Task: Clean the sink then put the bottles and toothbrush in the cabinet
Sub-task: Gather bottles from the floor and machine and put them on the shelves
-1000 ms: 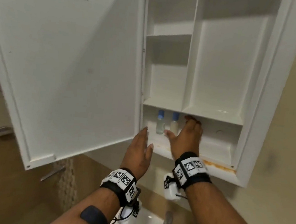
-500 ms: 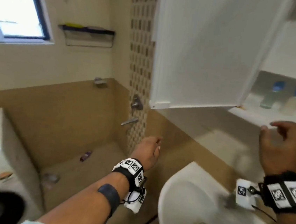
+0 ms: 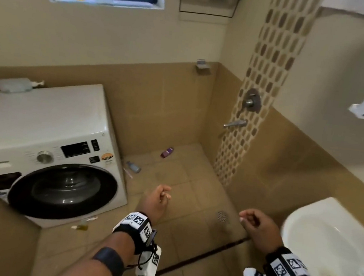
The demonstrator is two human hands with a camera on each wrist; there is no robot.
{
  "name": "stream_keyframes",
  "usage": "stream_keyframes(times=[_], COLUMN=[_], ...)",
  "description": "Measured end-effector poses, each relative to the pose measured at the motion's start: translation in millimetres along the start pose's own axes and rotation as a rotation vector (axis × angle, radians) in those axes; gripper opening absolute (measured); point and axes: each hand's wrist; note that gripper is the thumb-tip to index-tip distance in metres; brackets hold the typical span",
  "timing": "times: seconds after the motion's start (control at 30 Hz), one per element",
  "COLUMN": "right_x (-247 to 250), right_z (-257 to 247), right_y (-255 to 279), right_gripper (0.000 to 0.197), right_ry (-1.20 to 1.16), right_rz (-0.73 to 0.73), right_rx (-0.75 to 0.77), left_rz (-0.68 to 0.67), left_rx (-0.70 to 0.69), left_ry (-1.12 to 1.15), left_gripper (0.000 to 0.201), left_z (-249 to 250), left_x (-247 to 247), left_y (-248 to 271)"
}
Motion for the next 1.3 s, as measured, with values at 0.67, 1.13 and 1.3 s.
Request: stream_keyframes(times=[0.67, 1.13, 1.3], right_x=[-185, -331, -374], right_z=[-63, -160, -180], right_y=[-194, -375, -420], right_gripper=[0.01, 0.013, 0.011], right_ry=[-0.137, -0.087, -0.057], right_rz=[-0.251, -0.526, -0.561], right_rx=[-0.098, 0.056, 0.052], left_rz=[0.152, 0.354, 0.334], left_rx=[0.263, 0.47, 0.449], left_ry=[0.083, 0.071, 0.092], left_gripper=[0.021, 0.019, 0.018], left_z=[-130, -178, -204], left_x=[117, 211, 226], left_y=[-101, -189, -247])
Point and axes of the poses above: each hand's wrist, its own y-axis away from the middle knuckle, its own x-axis out of the back of the hand, z = x × y, and after that the axes turned 5 degrees about -y, right-handed
